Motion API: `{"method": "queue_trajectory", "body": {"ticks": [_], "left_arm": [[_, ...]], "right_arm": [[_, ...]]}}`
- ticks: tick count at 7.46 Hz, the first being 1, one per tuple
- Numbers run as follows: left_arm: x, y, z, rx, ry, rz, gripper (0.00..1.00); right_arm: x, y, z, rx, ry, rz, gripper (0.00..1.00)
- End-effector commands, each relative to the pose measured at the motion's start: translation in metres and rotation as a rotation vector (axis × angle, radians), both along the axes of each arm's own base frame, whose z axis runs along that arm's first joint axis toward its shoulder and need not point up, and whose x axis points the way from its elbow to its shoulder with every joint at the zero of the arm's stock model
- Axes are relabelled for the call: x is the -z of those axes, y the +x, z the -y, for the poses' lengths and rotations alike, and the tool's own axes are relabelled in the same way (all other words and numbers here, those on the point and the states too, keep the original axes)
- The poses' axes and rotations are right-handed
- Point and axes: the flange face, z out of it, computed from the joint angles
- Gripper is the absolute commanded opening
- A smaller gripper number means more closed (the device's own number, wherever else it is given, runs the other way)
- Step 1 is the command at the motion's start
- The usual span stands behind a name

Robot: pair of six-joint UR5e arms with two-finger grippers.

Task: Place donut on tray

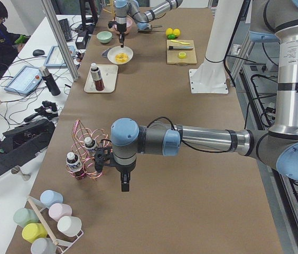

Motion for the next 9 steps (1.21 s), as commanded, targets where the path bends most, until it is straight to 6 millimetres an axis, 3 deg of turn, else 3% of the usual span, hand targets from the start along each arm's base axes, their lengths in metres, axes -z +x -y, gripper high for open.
{"method": "queue_trajectory", "body": {"ticks": [1, 3, 5, 7, 8, 9], "left_arm": [[0.002, 0.0, 0.002, 0.0, 0.0, 0.0, 0.98], [0.002, 0.001, 0.003, -0.002, 0.0, 0.0, 0.98], [0.002, 0.001, 0.003, -0.002, 0.0, 0.0, 0.98], [0.006, 0.001, 0.008, -0.003, -0.003, 0.0, 0.98], [0.011, 0.001, 0.014, -0.003, -0.012, -0.001, 0.98], [0.013, 0.0, 0.015, -0.003, -0.012, -0.001, 0.98]], "right_arm": [[0.054, -0.052, 0.052, -0.032, -0.034, -0.036, 0.0], [0.09, -0.081, 0.088, -0.056, -0.078, -0.058, 0.0], [0.074, -0.099, 0.103, -0.101, -0.077, -0.07, 0.0], [0.091, -0.111, 0.098, -0.141, -0.128, -0.044, 0.0], [0.093, -0.113, 0.097, -0.163, -0.141, -0.031, 0.46], [0.096, -0.125, 0.092, -0.192, -0.092, -0.048, 0.99]]}}
